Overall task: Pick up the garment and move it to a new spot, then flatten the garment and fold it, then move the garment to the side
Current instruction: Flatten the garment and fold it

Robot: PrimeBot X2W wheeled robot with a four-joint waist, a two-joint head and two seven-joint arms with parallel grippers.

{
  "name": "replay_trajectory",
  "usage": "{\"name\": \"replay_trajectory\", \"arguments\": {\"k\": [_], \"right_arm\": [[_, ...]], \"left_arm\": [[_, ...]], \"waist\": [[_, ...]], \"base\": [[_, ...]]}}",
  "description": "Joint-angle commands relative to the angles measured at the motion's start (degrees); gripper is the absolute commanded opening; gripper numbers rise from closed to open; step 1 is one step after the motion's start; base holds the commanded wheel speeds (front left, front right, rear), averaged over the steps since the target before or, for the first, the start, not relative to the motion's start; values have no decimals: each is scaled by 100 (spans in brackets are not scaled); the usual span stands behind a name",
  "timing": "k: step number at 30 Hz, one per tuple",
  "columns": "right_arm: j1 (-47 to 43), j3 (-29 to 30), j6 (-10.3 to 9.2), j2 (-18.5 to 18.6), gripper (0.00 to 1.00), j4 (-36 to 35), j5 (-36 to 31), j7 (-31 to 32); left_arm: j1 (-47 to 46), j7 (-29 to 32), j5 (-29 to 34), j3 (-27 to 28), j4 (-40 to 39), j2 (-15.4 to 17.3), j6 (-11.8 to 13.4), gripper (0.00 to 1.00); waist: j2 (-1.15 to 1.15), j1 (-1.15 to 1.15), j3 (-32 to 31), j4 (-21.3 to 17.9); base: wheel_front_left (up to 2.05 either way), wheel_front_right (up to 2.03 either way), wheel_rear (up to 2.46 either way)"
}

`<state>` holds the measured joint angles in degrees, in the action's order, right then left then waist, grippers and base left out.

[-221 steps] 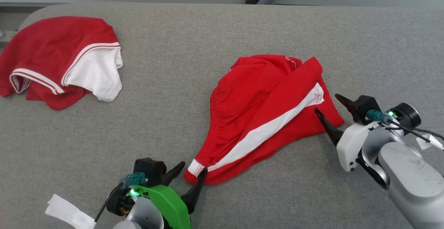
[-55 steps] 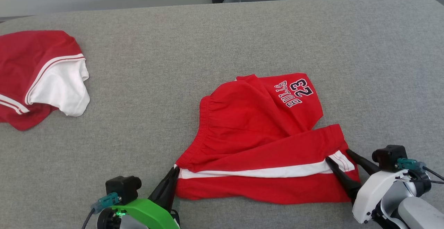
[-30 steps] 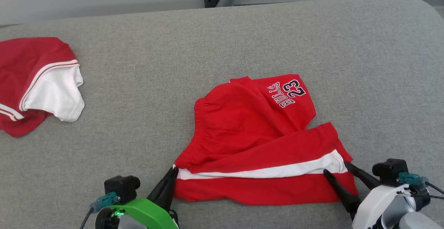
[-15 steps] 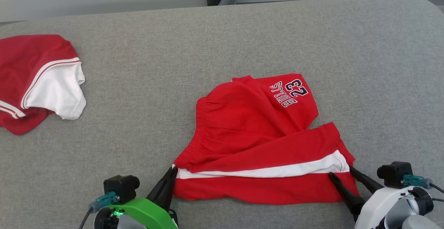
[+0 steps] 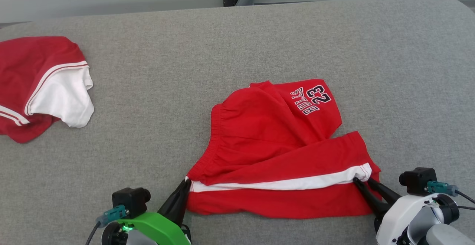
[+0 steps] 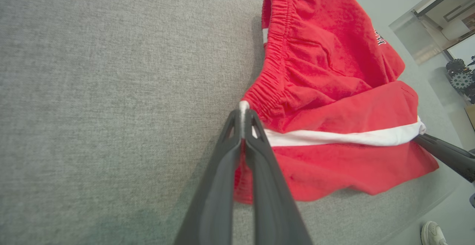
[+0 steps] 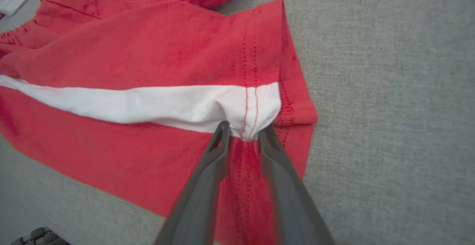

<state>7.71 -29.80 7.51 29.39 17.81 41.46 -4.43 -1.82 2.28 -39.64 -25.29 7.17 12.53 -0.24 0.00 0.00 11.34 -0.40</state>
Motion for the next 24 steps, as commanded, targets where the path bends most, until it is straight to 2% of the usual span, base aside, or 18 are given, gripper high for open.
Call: {"name": "replay_trajectory", "arguments": {"k": [1, 2, 4, 5, 17, 24], "right_arm": [[69, -5, -4, 28, 35, -11, 31, -34], [62, -1, -4, 45, 27, -36, 35, -43], [22, 19, -4, 90, 5, -94, 49, -44], [-7, 42, -4, 122, 0, -133, 43, -65], [-587, 609, -5, 402, 0, -1040, -95, 72], [-903, 953, -4, 304, 0, -1481, -194, 259]], "left_arm": [[-17, -12, -30, 14, -33, 52, 23, 0], [-4, -17, -35, 14, -40, 53, 30, 0], [17, -20, -40, 14, -52, 60, 34, 0], [22, -12, -47, 15, -65, 64, 41, 0], [106, 57, -126, 100, -465, 145, 191, 0], [211, 108, -150, 62, -666, 165, 240, 0]], "waist": [[0, 0, -10, 3], [0, 0, -12, 2], [0, 0, -16, -2], [0, 0, -17, -5], [0, 0, -1, -95], [0, 0, -15, -157]], "base": [[0, 0, 0], [0, 0, 0], [0, 0, 0], [0, 0, 0], [0, 0, 0], [0, 0, 0]]}}
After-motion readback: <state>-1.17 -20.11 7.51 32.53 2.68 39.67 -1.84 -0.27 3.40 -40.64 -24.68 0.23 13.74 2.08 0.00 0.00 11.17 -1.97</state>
